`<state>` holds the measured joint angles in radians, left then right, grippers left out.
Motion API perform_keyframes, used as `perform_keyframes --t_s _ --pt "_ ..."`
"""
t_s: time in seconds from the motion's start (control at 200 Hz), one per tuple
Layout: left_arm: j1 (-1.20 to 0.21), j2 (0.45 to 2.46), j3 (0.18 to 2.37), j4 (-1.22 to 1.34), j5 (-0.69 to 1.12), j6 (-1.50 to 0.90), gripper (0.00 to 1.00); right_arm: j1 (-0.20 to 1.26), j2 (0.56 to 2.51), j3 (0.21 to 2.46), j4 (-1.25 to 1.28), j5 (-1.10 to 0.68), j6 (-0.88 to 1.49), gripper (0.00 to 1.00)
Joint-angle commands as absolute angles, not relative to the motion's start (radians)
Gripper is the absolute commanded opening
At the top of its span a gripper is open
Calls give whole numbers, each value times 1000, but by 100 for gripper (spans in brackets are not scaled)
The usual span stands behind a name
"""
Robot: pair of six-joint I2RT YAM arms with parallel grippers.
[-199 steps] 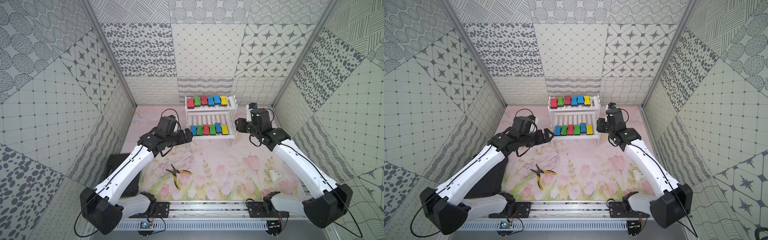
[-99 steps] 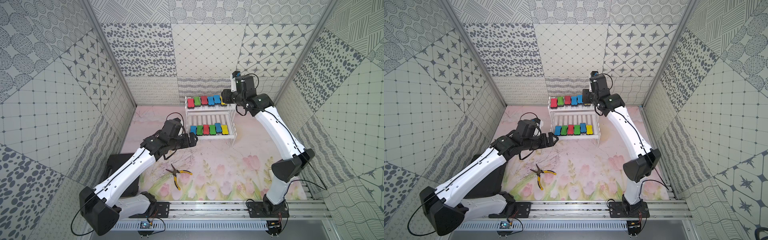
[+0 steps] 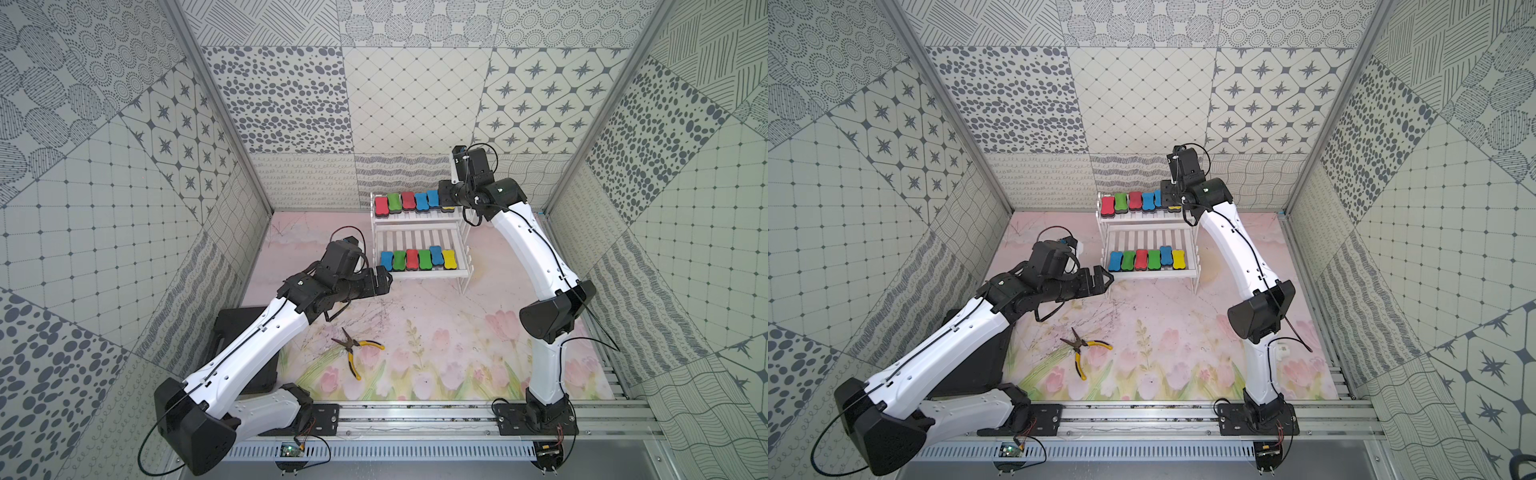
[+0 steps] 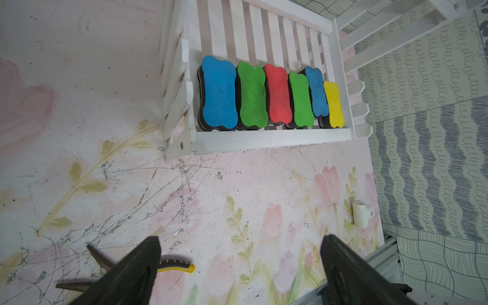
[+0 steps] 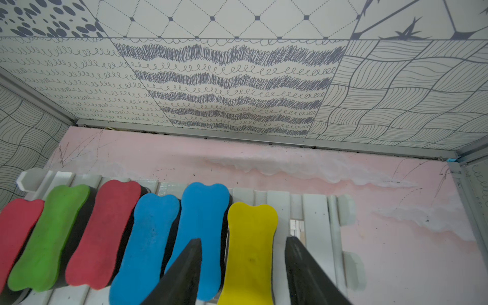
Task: Remove the whiteboard erasers from the shelf
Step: Pick up the whiteboard eraser from the shelf.
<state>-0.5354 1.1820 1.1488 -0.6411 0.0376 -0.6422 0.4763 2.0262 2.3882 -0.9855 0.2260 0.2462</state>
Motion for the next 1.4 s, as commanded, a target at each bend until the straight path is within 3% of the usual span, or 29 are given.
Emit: perform_keyframes --t_s 0.0,0.8,0.995,1.241,1.396 --pt "-534 1177 1155 -661 15 -617 99 472 2032 2401 -977 238 240 54" --pt "-517 1195 1158 -668 4 -620 99 448 2031 2283 -958 206 273 49" --pt "-514 1200 1157 -667 5 -623 99 446 2018 2275 -945 195 267 37" --pt "-512 1197 1147 -650 15 -630 99 453 1846 2138 -842 201 278 27" --pt "-512 1192 1122 -643 23 -643 99 483 1614 1836 -709 207 322 27"
